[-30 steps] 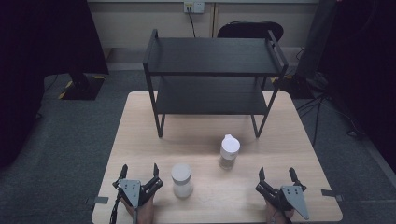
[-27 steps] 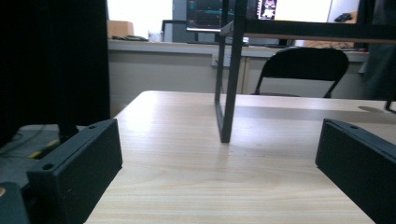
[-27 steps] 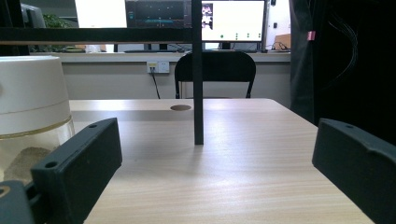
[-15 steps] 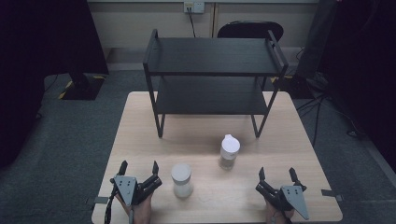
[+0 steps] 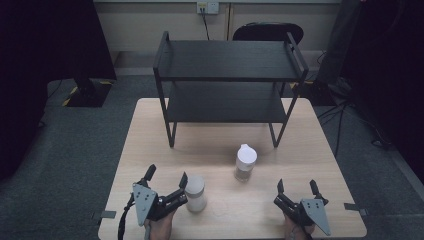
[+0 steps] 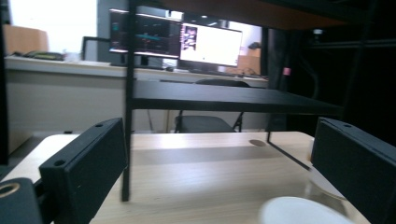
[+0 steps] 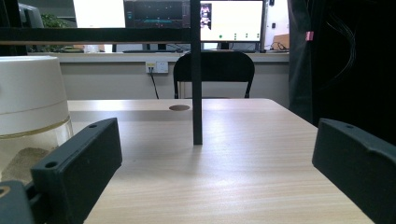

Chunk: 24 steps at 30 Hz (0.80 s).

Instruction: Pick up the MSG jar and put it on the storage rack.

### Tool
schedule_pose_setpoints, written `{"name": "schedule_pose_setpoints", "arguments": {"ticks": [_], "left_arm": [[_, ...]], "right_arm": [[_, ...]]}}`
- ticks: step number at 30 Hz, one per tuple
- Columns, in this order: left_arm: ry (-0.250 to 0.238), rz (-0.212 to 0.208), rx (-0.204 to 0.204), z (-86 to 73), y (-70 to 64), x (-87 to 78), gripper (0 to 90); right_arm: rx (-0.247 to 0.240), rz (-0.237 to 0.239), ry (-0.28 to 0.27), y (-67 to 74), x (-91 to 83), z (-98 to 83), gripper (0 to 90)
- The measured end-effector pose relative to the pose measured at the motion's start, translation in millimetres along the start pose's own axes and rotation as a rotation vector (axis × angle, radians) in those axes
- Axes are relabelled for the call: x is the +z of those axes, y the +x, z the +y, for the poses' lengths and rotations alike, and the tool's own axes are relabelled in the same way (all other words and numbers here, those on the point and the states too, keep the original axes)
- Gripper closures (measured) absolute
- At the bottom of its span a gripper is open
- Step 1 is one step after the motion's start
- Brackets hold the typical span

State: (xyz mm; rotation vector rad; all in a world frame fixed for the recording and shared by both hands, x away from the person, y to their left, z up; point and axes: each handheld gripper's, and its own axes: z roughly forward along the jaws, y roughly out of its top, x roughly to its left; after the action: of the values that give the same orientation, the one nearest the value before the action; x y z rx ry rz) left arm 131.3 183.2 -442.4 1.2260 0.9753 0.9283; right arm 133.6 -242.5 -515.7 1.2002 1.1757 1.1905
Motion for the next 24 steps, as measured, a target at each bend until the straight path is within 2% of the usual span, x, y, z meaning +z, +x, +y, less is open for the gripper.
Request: {"name": "schedule_pose_setpoints", "arguments": {"ticks": [4, 6, 8, 12, 18, 24], "left_arm": [[0.027, -0.013, 0.022, -4.8, -12.9, 1.2, 4.6], [0.045, -0.013, 0.019, -9.4, -18.1, 1.0, 7.7], [0.050, -0.024, 0.014, -15.0, -20.9, 0.7, 7.7], [0.077, -0.040, 0.031, -20.3, -25.5, 3.4, 7.8], [0.112, -0.033, 0.064, -28.1, -33.6, 6.1, 12.1], [0.113, -0.024, 0.081, -38.8, -39.9, 6.3, 20.6]], "right_arm": [[0.000, -0.010, 0.000, 1.6, 0.0, 0.0, 0.0], [0.000, -0.010, 0.000, 1.6, 0.0, 0.1, 0.0], [0.000, -0.009, 0.000, 1.6, 0.0, 0.0, 0.0], [0.000, -0.008, 0.000, 1.3, 0.0, 0.0, 0.0], [0.000, -0.006, 0.000, 0.9, -0.1, 0.0, 0.0], [0.000, -0.004, 0.000, 0.6, -0.1, 0.0, 0.0]]}}
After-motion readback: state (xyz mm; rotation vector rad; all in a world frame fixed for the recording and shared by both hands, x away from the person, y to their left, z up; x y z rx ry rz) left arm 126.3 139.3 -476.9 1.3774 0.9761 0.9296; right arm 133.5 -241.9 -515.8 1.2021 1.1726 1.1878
